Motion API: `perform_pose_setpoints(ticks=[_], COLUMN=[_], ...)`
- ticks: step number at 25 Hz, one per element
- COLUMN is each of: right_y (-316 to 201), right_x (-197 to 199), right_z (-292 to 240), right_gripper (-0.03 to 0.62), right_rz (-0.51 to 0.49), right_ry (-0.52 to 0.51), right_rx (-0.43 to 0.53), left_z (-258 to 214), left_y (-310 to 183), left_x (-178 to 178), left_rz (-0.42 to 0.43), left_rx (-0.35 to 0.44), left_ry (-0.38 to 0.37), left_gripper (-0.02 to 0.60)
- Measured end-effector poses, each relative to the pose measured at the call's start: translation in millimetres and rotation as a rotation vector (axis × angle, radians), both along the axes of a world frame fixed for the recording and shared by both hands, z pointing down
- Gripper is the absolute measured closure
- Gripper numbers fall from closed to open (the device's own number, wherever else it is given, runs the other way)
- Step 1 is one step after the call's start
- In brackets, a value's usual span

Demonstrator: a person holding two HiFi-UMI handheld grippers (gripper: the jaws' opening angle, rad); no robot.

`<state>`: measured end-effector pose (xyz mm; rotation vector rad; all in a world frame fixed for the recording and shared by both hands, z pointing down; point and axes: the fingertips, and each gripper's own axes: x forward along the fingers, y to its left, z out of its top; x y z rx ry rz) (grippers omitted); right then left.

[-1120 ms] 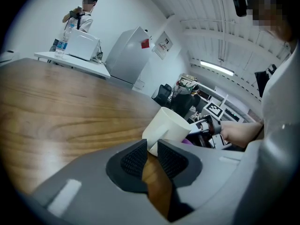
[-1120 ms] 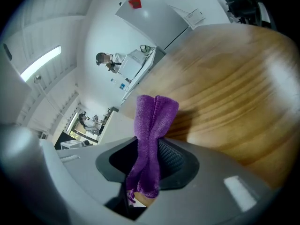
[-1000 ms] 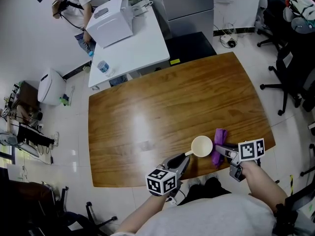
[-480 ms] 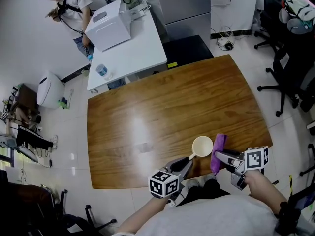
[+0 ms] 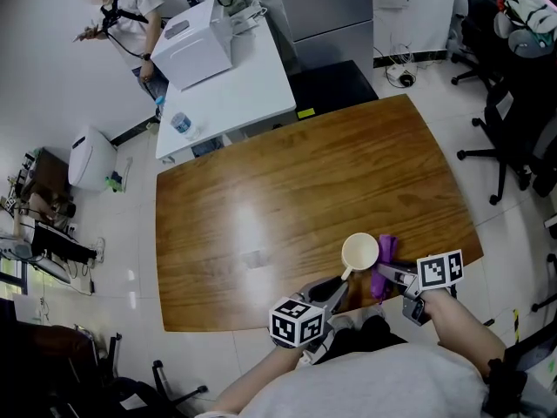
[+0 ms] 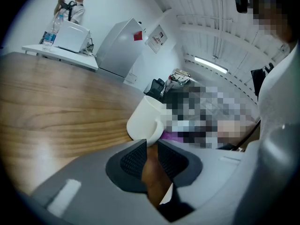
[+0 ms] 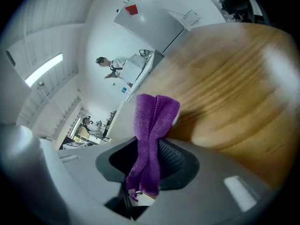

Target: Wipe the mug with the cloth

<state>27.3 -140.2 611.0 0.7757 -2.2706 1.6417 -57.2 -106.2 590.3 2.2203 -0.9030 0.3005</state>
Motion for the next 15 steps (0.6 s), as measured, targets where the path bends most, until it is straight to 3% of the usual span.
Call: perform_pose_setpoints(ticks=[8, 15], right_y=[0.4, 17.1], right_x=[5.7, 12.2], right_z=[-12.1, -61.5], right_gripper=[0.466, 0.467], right_rz=[0.024, 0.063], right_ry=[-0.022, -0.168], right_rx=[0.002, 0.007], left_z=[-0.9, -0.3], left_y=[-0.7, 6.7], left_x=[1.0, 12.4], left_rz=[-0.009, 0.010], left_rx=[-0.002, -0.011], left_ry=[-0.002, 0.003], left_gripper=[0.522, 0.525])
